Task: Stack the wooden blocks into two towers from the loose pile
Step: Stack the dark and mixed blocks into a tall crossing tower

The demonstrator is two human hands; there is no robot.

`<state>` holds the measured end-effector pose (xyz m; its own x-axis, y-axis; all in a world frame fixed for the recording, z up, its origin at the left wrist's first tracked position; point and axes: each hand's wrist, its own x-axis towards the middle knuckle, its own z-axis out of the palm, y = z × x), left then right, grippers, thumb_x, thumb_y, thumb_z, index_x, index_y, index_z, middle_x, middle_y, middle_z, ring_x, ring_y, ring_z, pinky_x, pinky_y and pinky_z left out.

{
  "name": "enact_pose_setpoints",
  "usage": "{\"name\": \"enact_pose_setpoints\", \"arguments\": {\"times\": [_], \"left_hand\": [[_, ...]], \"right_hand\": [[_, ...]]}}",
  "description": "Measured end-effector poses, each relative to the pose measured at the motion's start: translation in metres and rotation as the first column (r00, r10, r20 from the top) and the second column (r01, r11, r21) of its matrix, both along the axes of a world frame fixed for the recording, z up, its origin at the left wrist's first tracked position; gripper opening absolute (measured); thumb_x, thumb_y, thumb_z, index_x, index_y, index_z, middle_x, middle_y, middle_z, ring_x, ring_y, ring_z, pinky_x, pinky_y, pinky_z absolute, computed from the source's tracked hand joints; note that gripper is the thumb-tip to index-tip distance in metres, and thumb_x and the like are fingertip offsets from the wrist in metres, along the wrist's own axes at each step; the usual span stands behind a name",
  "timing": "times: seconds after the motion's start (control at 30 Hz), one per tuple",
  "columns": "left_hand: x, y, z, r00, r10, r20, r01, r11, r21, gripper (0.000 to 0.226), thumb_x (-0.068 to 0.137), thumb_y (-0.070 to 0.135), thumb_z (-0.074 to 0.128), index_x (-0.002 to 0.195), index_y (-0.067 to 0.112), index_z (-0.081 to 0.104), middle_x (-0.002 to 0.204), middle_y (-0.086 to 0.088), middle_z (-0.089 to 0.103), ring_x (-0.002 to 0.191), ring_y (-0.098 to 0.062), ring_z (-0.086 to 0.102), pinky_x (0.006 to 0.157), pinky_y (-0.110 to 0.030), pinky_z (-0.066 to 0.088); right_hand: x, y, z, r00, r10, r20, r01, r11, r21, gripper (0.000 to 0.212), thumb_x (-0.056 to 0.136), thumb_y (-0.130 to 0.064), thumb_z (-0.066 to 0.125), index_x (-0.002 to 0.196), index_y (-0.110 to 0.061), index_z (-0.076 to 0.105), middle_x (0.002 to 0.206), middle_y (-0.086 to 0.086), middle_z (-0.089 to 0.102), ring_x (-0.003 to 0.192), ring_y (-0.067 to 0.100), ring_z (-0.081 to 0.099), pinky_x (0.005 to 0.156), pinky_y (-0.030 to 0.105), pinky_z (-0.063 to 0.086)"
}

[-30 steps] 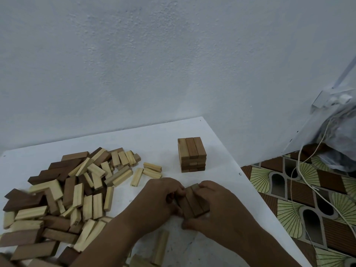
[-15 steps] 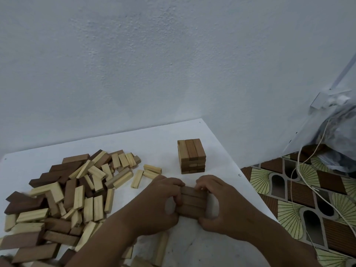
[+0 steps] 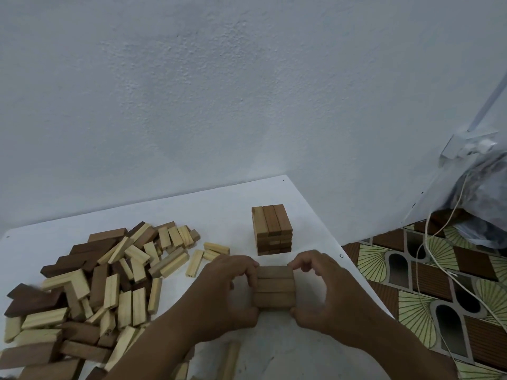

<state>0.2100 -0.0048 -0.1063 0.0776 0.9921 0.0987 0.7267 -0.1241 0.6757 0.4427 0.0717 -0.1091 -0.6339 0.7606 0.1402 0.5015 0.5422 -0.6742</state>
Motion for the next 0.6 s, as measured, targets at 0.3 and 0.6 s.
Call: {"name": "enact_pose_setpoints", "arguments": {"times": [0.3,0.6], "left_hand": [[0.005,0.027,0.039,0.946,0.135,0.293,-0.199,0.960,0.198,0.054,0.063,0.026,0.080,0.096,0.041,0.040,0.118,0.020,0.059,0.099,-0.013,0.053,0.068,-0.022,0.047],[-0.001,0.072,0.045,0.890,0.251,0.381,-0.298,0.952,0.069,0.060,0.071,0.015,0.079,0.104,0.039,0.035,0.120,0.021,0.060,0.094,-0.006,0.048,0.072,-0.023,0.046]], "right_hand": [[-0.013,0.034,0.046,0.971,-0.034,-0.238,0.036,0.999,0.006,0.056,0.068,-0.024,0.080,0.112,-0.036,0.046,0.119,-0.015,0.058,0.117,0.009,0.053,0.096,0.036,0.043],[-0.035,0.085,0.048,0.976,-0.063,-0.210,0.043,0.994,-0.098,0.049,0.074,-0.013,0.073,0.108,-0.034,0.044,0.122,-0.025,0.058,0.122,-0.006,0.048,0.100,0.029,0.038]]}}
